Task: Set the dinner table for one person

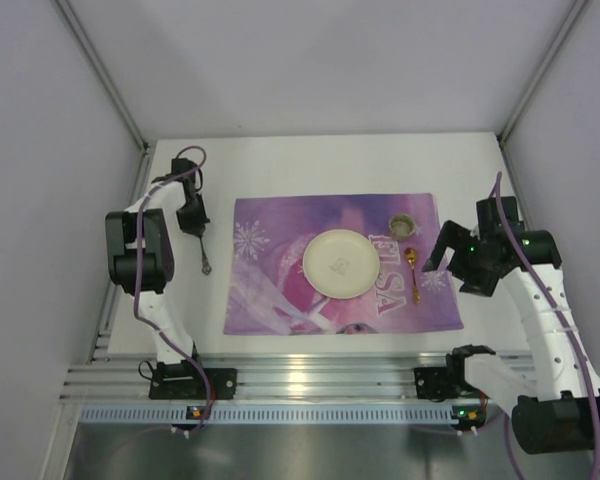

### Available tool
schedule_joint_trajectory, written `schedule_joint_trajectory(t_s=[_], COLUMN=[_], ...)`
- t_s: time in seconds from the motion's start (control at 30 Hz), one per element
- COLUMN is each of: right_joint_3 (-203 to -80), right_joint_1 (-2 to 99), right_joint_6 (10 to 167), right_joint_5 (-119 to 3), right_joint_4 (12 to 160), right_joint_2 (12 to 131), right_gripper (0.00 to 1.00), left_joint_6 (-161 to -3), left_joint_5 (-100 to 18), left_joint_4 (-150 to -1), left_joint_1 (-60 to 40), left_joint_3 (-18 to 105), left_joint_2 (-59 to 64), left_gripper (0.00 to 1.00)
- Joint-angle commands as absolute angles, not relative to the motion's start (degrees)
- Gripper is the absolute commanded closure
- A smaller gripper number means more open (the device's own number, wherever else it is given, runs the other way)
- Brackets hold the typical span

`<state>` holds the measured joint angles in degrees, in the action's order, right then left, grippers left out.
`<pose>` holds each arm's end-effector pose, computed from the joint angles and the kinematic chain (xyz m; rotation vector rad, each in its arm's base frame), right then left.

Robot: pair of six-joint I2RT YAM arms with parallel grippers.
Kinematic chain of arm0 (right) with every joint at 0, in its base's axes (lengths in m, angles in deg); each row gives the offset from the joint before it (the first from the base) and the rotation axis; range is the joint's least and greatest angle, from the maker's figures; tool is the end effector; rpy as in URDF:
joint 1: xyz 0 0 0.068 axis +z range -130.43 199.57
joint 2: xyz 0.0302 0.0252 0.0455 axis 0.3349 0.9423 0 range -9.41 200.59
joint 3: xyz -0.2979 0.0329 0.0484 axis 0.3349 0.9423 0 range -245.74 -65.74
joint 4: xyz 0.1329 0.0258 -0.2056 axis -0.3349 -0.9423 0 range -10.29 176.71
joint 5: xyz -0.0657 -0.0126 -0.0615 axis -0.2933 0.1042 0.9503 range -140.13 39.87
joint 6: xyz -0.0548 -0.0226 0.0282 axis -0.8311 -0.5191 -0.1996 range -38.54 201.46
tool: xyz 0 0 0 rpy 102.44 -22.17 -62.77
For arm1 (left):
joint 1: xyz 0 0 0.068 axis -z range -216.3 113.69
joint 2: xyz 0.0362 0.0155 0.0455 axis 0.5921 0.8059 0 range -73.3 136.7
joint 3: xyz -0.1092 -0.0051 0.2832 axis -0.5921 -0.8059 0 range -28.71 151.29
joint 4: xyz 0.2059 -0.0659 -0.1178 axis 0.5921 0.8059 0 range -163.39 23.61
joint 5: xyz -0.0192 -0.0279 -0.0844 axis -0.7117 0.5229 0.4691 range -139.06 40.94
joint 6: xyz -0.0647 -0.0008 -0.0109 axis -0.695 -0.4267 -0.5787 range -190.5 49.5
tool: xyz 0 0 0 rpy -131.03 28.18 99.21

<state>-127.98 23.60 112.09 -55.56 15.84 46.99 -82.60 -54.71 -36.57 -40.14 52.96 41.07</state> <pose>0.1300 0.0141 0.3291 0.6016 2.6707 0.3047 0.4094 0.0327 0.1923 -0.4094 2.7461 0.1005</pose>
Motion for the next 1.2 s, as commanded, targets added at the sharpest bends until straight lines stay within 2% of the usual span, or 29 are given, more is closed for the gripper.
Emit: schedule_joint_trajectory(t_s=[0.0, 0.1, 0.3, 0.43, 0.7, 0.9, 1.0, 1.03, 1.07, 1.17], right_joint_3=[-127.71, -127.44, -126.83, -126.21, -124.63, -123.84, -123.14, -122.87, -122.87, -122.78], right_joint_1=[24.31, 24.31, 24.31, 24.31, 24.31, 24.23, 24.31, 24.31, 24.31, 24.31], right_joint_6=[112.13, 111.78, 110.99, 110.90, 110.55, 110.11, 110.11, 110.11, 110.11, 109.85], right_joint_5=[-56.45, -56.89, -57.42, -57.51, -57.51, -56.98, -56.98, -57.16, -57.16, -57.25], right_joint_4=[17.36, 17.80, 18.33, 18.59, 17.45, 16.05, 15.87, 15.87, 15.87, 15.96], right_joint_2=[45.70, 45.78, 45.78, 45.08, 42.53, 40.95, 40.51, 40.33, 40.33, 40.33], right_gripper=[0.00, 0.00, 0.00, 0.00, 0.00, 0.00, 0.00, 0.00, 0.00, 0.00], left_joint_6=[-82.72, -83.24, -86.83, -91.85, -98.01, -98.88, -99.59, -99.68, -99.76, -99.33], left_joint_5=[-54.86, -52.50, -50.74, -45.65, -43.53, -47.39, -48.62, -48.53, -48.53, -51.08], left_joint_4=[-29.62, -28.39, -27.07, -32.05, -41.47, -42.62, -42.54, -42.62, -42.62, -41.75], left_joint_1=[-39.65, -37.10, -25.51, -18.39, -13.46, -12.14, -11.96, -11.87, -11.78, -11.70], left_joint_3=[54.87, 55.14, 53.47, 47.35, 38.45, 37.04, 36.68, 36.33, 36.24, 36.86], left_joint_2=[34.38, 29.89, 24.18, 23.73, 26.89, 26.63, 25.93, 25.41, 25.05, 22.60], left_gripper=[1.00, 1.00, 1.00, 1.00, 1.00, 1.00, 0.80, 0.61, 0.53, 0.39])
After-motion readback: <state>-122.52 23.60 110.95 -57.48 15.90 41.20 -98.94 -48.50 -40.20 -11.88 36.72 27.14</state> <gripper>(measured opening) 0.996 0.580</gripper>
